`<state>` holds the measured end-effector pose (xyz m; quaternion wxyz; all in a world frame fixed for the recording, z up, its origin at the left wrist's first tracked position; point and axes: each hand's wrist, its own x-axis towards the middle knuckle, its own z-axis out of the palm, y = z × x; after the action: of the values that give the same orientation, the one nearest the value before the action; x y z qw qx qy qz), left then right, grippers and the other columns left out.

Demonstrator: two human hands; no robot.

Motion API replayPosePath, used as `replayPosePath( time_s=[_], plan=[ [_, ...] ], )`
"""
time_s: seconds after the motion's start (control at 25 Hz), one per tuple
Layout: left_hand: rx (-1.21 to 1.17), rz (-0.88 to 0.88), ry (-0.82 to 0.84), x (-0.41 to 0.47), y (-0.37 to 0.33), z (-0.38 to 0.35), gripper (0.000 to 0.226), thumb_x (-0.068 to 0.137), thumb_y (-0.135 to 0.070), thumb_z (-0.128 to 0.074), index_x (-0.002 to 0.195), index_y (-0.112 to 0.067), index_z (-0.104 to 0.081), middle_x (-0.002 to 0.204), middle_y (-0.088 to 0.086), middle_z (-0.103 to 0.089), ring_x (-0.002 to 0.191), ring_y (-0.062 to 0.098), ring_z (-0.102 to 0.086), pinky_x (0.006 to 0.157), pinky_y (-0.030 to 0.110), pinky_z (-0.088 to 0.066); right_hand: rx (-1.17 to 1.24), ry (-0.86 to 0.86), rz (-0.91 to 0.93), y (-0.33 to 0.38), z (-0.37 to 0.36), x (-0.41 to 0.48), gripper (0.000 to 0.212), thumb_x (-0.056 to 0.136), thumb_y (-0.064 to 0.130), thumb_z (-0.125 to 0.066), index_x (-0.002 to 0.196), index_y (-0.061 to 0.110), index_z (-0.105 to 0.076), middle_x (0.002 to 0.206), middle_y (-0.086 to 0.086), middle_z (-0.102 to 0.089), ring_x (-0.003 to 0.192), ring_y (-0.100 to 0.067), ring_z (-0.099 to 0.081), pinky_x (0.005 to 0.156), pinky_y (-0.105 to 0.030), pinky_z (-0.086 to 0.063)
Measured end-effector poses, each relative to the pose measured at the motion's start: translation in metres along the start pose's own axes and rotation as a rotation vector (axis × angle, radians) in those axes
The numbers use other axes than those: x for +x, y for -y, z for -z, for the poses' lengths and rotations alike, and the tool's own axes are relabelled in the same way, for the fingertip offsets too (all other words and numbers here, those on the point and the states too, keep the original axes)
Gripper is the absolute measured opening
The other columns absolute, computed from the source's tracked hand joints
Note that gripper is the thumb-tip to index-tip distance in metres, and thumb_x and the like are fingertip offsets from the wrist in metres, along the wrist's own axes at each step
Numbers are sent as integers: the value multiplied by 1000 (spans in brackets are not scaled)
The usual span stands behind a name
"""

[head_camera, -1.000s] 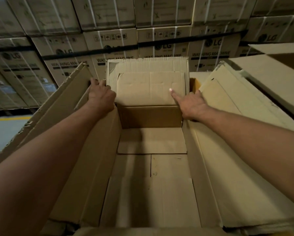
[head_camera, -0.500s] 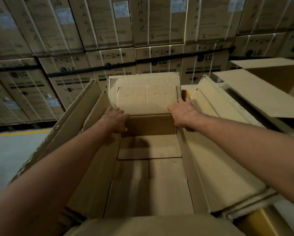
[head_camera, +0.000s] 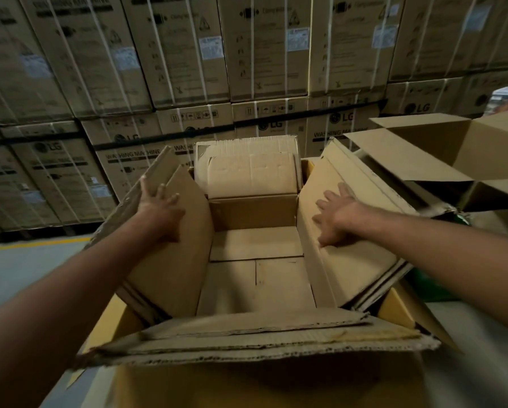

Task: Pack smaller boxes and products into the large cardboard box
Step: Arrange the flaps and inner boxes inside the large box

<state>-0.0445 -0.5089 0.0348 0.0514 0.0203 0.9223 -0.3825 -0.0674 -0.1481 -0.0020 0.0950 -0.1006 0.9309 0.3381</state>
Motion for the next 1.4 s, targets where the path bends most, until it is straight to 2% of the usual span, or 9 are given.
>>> replayPosePath(
  time_s=[0.12, 0.32, 0.44, 0.56, 0.64, 0.8, 0.96, 1.16, 1.4],
  plan=[
    [-35, 28, -34, -13, 12, -28, 87, 88, -86, -27, 161, -43, -11, 172, 1, -1, 157, 36, 4, 115, 76, 6, -47, -100, 27, -5, -12, -15, 79, 92, 80, -28, 159, 38, -32, 169, -4, -23, 155, -35, -13, 118, -68, 0],
    [-26, 7, -32, -12, 6, -29, 91, 83, -90, -27, 160, -46, -11, 172, 0, -1, 156, 39, 5, 111, 78, 11, -46, -95, 48, -4, -12, -21, 79, 92, 80, -26, 159, 38, -32, 170, -4, -22, 155, -34, -14, 120, -64, -3],
    [-39, -63, -18, -18, 12, -20, 85, 86, -86, -32, 159, -46, -16, 172, 0, -3, 156, 39, 7, 110, 80, 12, -15, -111, 76, -3, -8, -26, 73, 93, 76, -35, 153, 35, -44, 163, -5, -36, 151, -32, -25, 120, -61, -9],
    [-122, -102, 18, -20, 9, 1, 78, 91, -76, -42, 159, -44, -21, 172, 2, -3, 156, 34, 12, 112, 77, 14, 113, -166, 140, 7, -4, -32, 60, 91, 66, -51, 139, 32, -58, 142, -3, -56, 134, -25, -45, 117, -56, -22],
    [-168, -108, 35, -22, 6, 9, 77, 91, -74, -45, 159, -44, -21, 172, 2, -4, 156, 33, 13, 113, 72, 16, 232, -205, 167, 14, 4, -38, 56, 91, 62, -56, 138, 31, -59, 136, -3, -60, 127, -24, -51, 114, -51, -31],
    [-208, -175, -31, -33, -2, 21, 75, 92, -72, -47, 158, -43, -26, 171, 0, -11, 157, 33, 9, 117, 64, 15, 388, -250, 236, 27, 20, -49, 55, 94, 52, -63, 143, 26, -57, 140, -2, -60, 128, -24, -54, 106, -44, -46],
    [-207, -241, -76, -48, -14, 37, 74, 93, -71, -47, 158, -41, -27, 171, -1, -14, 157, 32, 7, 120, 62, 12, 444, -307, 273, 36, 37, -59, 53, 96, 50, -64, 142, 25, -58, 140, 0, -61, 129, -23, -55, 104, -44, -49],
    [-137, -203, -138, -62, -12, 35, 71, 95, -67, -48, 157, -40, -29, 170, -1, -17, 157, 33, 4, 119, 64, 10, 394, -318, 274, 45, 44, -65, 54, 96, 52, -63, 143, 27, -57, 142, 1, -61, 132, -23, -53, 106, -43, -46],
    [-281, -241, -165, -67, -11, 44, 68, 95, -65, -52, 155, -38, -35, 166, -2, -29, 157, 30, -9, 123, 59, -3, 394, -316, 175, 36, 44, -71, 46, 95, 51, -65, 134, 26, -63, 128, 1, -66, 119, -21, -58, 102, -43, -46]
  ],
)
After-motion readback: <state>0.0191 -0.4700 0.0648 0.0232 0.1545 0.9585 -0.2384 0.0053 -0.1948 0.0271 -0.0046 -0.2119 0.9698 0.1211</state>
